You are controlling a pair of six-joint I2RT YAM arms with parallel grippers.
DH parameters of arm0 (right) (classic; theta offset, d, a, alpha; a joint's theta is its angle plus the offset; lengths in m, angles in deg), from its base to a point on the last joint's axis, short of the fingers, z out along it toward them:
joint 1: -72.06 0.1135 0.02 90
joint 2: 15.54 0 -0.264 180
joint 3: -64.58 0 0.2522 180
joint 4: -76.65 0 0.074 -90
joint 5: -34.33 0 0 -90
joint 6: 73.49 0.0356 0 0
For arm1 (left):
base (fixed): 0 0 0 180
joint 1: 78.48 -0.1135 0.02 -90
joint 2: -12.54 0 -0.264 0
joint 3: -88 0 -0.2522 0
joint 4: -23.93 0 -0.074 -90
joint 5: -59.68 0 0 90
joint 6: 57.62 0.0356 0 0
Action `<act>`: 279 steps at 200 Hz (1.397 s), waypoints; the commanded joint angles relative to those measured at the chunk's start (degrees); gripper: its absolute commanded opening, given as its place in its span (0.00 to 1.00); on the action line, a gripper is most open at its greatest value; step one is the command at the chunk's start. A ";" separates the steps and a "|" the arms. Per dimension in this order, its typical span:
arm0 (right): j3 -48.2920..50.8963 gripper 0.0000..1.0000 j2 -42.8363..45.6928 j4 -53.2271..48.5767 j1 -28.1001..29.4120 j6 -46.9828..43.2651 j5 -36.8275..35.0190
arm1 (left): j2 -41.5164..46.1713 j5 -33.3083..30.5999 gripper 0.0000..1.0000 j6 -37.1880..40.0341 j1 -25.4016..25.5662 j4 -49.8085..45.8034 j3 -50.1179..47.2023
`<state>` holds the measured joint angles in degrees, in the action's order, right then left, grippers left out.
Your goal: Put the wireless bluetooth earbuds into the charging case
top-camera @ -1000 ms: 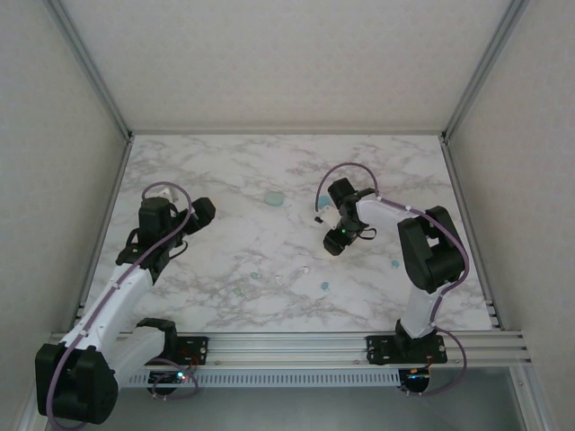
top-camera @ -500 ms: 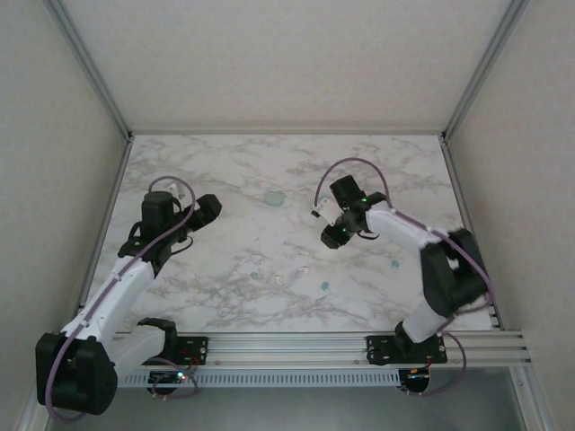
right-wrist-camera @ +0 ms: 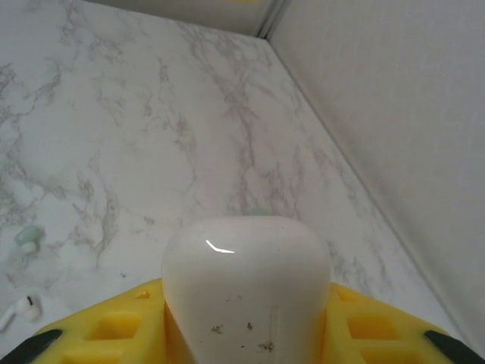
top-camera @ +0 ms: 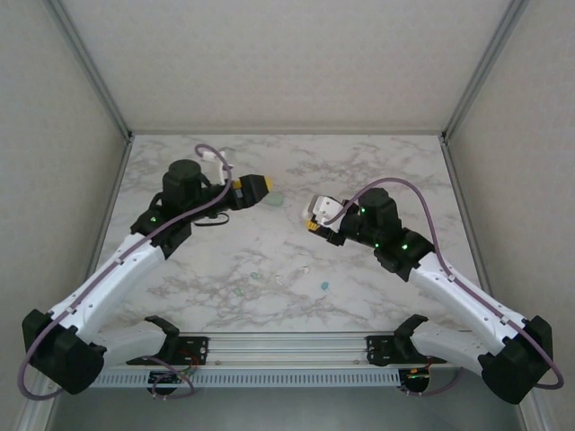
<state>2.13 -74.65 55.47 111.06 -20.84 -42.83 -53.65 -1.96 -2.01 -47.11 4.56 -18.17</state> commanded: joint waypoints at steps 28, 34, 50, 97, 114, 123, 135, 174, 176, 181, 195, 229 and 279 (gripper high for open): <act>-0.06 0.31 0.49 8.52 1.07 -0.29 -1.83 | -6.23 1.67 0.69 5.15 7.03 -5.36 6.65; -0.03 0.32 0.39 8.85 1.12 -0.27 -2.01 | -6.63 1.73 0.69 5.29 7.56 -5.51 6.93; -0.24 0.32 -0.05 9.16 1.16 -0.07 -2.39 | -7.61 1.79 0.69 5.46 8.81 -5.47 7.40; -0.58 0.32 -1.26 9.83 1.25 1.03 -2.16 | -9.71 2.93 0.70 6.75 10.55 -6.94 9.61; -0.62 0.32 -1.46 10.14 1.20 1.38 -2.18 | -10.00 3.28 0.69 6.84 10.64 -6.70 9.71; -0.65 0.32 -1.69 10.28 1.25 1.71 -2.34 | -10.22 3.33 0.67 7.05 10.72 -6.86 9.71; -0.63 0.32 -1.70 10.66 1.25 2.06 -2.49 | -10.44 3.36 0.64 7.27 10.72 -7.16 9.71; -0.51 0.33 -1.71 11.46 1.25 3.14 -2.04 | -10.95 4.01 0.53 7.20 10.87 -6.70 9.62; -0.53 0.33 -1.69 11.44 1.25 3.15 -2.03 | -11.03 4.10 0.53 7.22 10.89 -6.74 9.67; -0.53 0.33 -1.63 11.46 1.26 3.30 -1.84 | -11.21 4.28 0.52 7.32 10.90 -6.70 9.78; -0.53 0.33 -1.68 11.64 1.25 3.42 -1.40 | -11.58 4.45 0.49 7.25 10.90 -6.75 9.83; -0.63 0.33 -1.55 11.64 1.26 3.59 -0.42 | -12.11 4.69 0.48 7.13 10.99 -5.92 10.12; -0.31 0.33 -1.41 12.38 1.26 3.57 0.75 | -13.60 5.73 0.40 6.97 11.10 -5.69 10.95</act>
<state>2.13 -76.31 64.98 111.74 -18.19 -43.42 -66.44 1.80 4.37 -36.68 -1.58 -9.23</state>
